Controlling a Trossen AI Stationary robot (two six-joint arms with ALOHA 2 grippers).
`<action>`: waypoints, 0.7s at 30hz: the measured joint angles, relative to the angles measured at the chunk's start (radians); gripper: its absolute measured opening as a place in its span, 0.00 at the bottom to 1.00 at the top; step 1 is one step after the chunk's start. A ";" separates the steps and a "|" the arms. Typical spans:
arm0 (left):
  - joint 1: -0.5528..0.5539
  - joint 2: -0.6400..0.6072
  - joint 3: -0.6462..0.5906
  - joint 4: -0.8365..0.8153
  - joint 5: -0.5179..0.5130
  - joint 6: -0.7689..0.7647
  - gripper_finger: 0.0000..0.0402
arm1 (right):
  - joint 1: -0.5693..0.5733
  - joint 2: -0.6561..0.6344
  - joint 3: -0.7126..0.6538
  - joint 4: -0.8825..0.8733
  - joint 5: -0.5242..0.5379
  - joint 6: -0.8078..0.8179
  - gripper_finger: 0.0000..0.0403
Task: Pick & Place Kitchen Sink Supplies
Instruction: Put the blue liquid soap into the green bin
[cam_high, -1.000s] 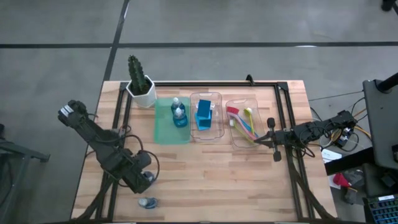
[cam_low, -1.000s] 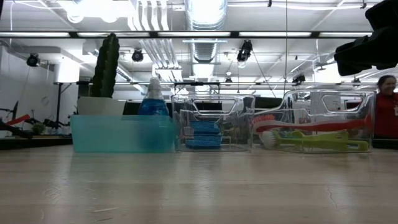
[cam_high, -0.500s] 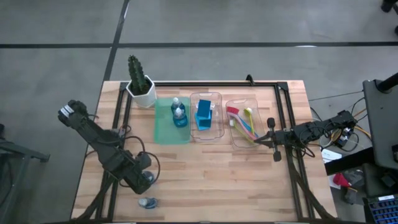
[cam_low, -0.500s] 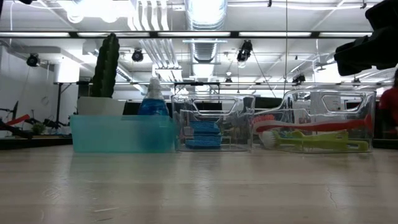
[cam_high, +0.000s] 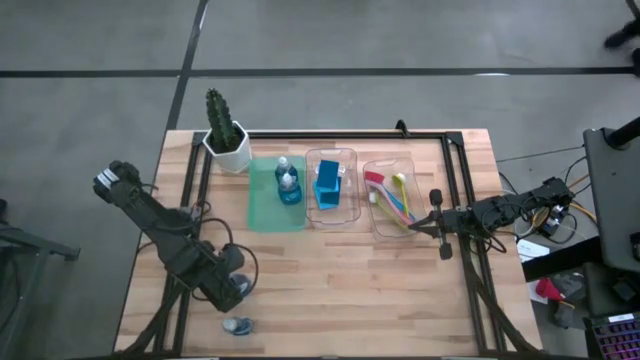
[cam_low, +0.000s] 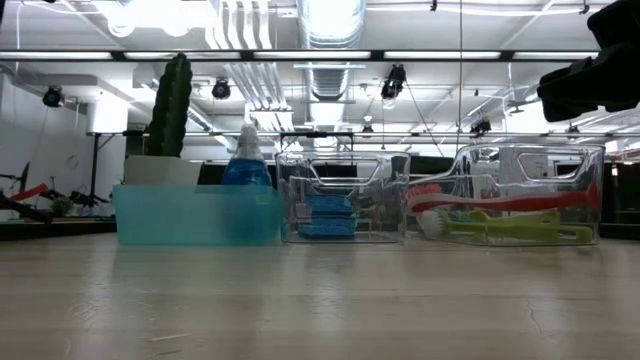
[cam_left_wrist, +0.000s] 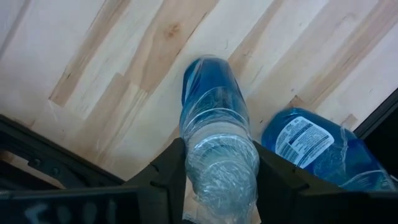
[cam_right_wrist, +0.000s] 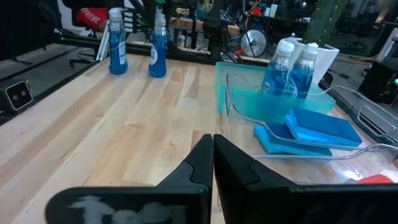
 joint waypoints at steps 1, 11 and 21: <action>0.001 -0.001 0.000 0.000 -0.002 0.001 0.35 | 0.000 0.000 0.000 0.000 0.000 -0.001 0.02; 0.048 -0.039 0.001 0.000 -0.025 0.055 0.34 | 0.000 0.000 0.000 0.000 0.000 -0.002 0.02; 0.140 -0.076 0.003 0.006 -0.056 0.211 0.34 | 0.000 0.000 0.000 0.000 0.000 0.000 0.02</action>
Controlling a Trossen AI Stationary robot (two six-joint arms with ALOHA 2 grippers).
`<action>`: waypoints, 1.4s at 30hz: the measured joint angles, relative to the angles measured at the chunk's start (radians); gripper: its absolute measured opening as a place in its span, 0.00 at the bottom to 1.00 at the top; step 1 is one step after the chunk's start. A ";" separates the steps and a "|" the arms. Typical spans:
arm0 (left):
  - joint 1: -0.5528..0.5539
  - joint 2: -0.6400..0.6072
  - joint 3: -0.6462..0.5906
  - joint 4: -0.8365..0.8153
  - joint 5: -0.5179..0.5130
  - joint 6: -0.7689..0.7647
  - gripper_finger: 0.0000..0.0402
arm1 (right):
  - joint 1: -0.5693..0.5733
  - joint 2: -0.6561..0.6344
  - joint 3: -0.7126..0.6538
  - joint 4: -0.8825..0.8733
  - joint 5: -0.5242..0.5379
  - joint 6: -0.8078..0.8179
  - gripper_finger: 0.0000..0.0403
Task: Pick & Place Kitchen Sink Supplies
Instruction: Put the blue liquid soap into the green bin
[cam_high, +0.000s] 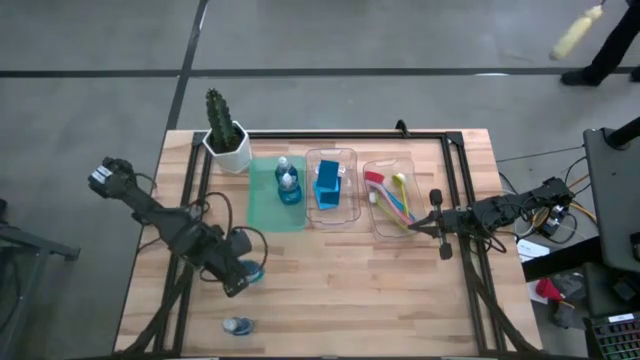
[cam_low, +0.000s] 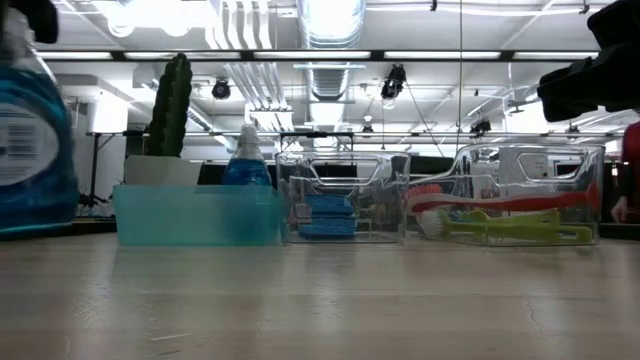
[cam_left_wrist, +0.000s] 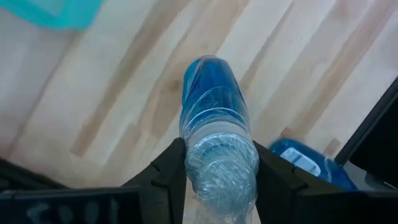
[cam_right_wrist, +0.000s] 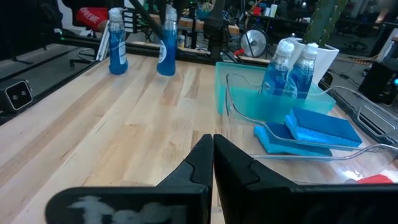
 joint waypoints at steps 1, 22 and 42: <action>0.015 -0.001 0.004 -0.002 0.000 0.021 0.34 | 0.000 0.000 0.000 0.000 0.000 0.000 0.02; 0.408 -0.003 0.275 -0.005 -0.010 0.538 0.34 | 0.000 0.000 0.000 0.000 0.000 -0.001 0.02; 0.747 0.131 0.422 -0.129 0.027 0.868 0.33 | 0.000 0.000 0.000 0.000 0.000 0.000 0.02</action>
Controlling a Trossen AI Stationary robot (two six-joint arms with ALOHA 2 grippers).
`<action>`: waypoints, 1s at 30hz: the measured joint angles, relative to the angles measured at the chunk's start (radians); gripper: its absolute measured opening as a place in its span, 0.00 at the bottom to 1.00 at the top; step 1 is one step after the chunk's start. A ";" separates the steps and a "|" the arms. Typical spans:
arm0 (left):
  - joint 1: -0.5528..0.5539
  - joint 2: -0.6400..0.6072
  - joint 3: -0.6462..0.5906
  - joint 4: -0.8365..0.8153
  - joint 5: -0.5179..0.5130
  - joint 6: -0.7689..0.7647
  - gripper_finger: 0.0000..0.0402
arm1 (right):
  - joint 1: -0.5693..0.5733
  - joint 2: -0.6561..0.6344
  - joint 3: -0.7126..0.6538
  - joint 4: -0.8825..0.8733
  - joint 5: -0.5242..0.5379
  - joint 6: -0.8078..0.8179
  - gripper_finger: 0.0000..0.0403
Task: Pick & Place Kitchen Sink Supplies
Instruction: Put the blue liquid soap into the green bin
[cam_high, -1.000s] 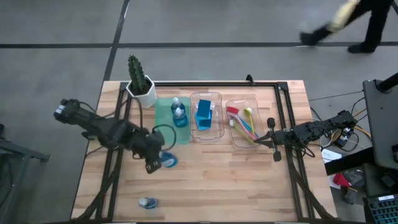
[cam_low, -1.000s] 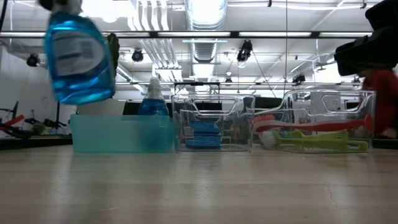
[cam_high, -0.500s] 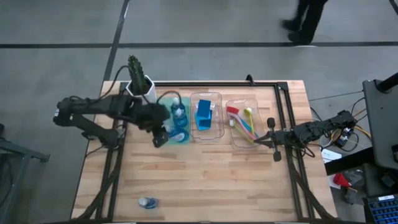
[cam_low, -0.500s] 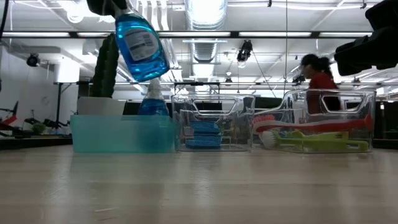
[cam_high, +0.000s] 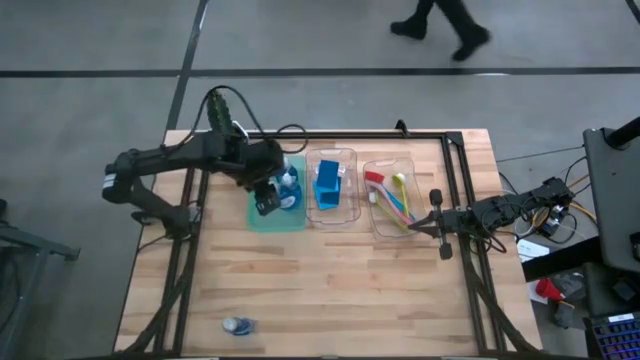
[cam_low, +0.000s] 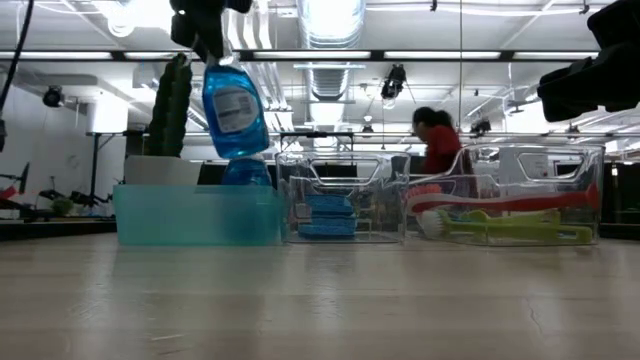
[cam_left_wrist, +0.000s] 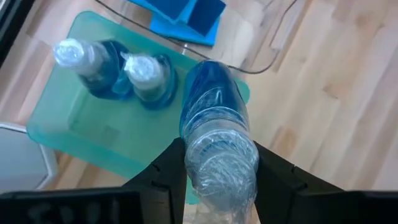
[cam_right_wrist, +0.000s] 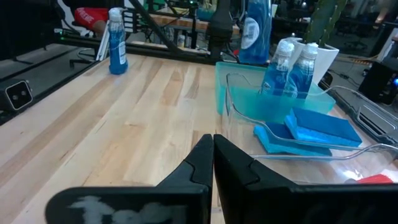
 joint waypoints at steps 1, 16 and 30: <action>0.004 0.016 0.005 -0.006 0.000 0.016 0.33 | 0.000 0.000 0.000 0.000 0.000 0.000 0.02; 0.011 0.208 0.050 -0.040 -0.055 0.185 0.34 | 0.000 0.000 0.000 0.000 0.000 -0.002 0.02; 0.021 0.298 0.080 -0.045 -0.054 0.251 0.34 | 0.000 0.000 0.000 0.000 0.000 -0.002 0.02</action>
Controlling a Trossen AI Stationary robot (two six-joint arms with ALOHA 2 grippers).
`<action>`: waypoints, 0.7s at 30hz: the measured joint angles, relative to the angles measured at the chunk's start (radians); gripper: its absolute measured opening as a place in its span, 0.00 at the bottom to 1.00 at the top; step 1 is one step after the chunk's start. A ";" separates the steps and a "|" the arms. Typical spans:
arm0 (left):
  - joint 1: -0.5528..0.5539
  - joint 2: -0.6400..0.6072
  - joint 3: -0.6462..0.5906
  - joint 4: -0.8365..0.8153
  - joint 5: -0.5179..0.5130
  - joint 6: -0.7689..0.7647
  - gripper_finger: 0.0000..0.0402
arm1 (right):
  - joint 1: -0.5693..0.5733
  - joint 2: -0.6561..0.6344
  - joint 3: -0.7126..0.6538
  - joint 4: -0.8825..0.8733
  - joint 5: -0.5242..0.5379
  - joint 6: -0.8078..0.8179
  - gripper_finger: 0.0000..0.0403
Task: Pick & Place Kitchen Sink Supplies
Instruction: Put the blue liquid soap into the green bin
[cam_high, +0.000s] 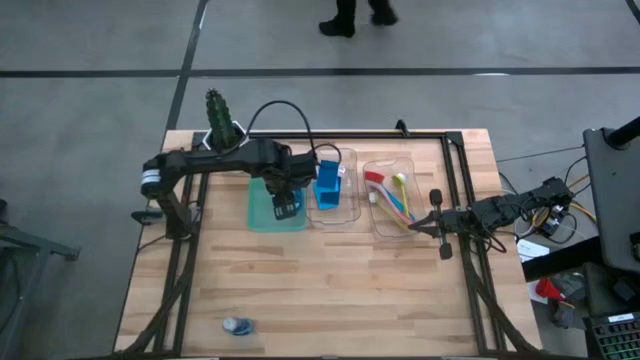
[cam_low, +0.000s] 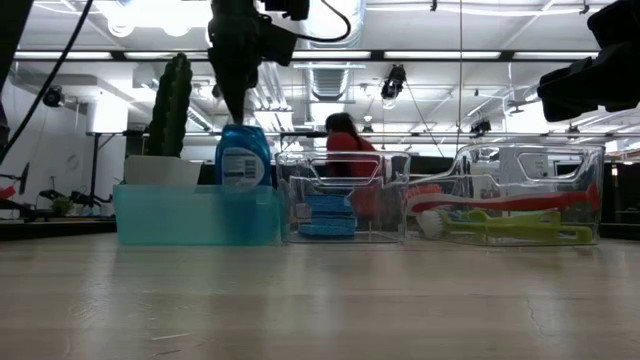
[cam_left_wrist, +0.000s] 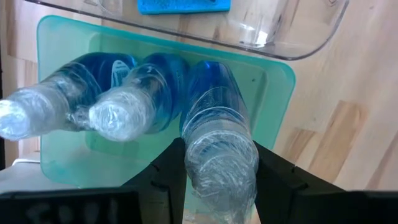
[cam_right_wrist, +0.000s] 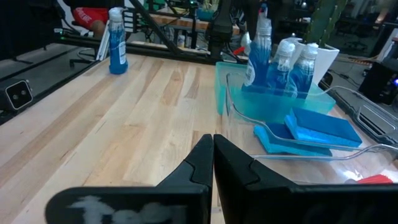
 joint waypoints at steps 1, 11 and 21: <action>0.002 0.004 0.000 0.001 0.000 0.001 0.34 | 0.000 0.000 0.000 0.000 0.000 0.001 0.02; 0.015 0.009 0.000 0.005 -0.009 0.026 0.34 | 0.000 0.000 0.000 0.000 0.000 0.002 0.02; 0.024 0.009 -0.011 0.014 0.013 0.023 0.35 | 0.000 0.000 0.000 0.000 0.000 0.001 0.02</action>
